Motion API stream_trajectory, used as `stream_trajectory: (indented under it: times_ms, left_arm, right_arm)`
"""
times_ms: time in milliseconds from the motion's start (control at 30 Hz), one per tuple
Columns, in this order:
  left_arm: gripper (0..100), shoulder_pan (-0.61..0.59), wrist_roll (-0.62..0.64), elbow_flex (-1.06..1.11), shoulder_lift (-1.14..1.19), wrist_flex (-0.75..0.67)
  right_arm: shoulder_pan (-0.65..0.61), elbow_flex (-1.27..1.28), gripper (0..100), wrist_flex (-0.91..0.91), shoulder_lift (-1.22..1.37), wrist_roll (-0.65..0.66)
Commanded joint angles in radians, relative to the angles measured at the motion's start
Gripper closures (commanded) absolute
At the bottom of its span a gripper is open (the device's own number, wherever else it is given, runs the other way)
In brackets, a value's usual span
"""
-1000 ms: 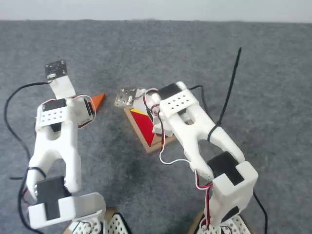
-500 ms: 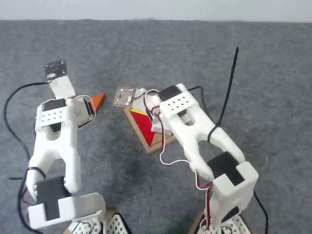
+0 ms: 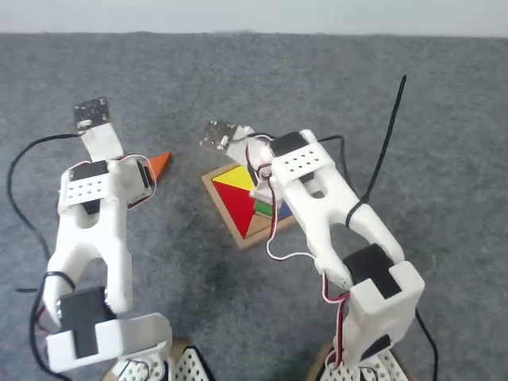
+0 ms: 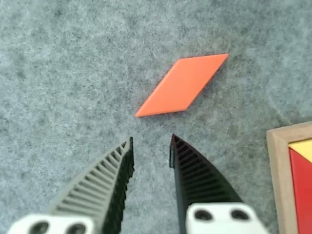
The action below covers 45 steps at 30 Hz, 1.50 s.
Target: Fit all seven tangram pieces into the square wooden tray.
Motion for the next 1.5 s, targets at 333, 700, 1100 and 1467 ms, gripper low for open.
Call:
stream_trajectory:
  times_ms: [333, 700, 1100, 1467]
  left_arm:
    - [84, 0.002, -0.003, -0.001, -0.057, -0.048]
    - [80, 0.015, -0.19, -0.059, -0.063, -0.066]
    - [72, -0.023, -0.776, -0.532, 0.42, 0.074]
    - [72, 0.015, -1.119, -1.569, 1.04, 0.675]
  right_arm:
    - [0.001, 0.063, 97.9, -0.022, 0.045, -0.037]
    - [-0.001, 0.095, 97.6, 0.065, -0.392, -0.04]
    - [0.194, 0.434, 97.9, 0.076, -0.591, -0.365]
    - [0.162, 0.686, 97.5, -0.166, -0.636, -0.362]
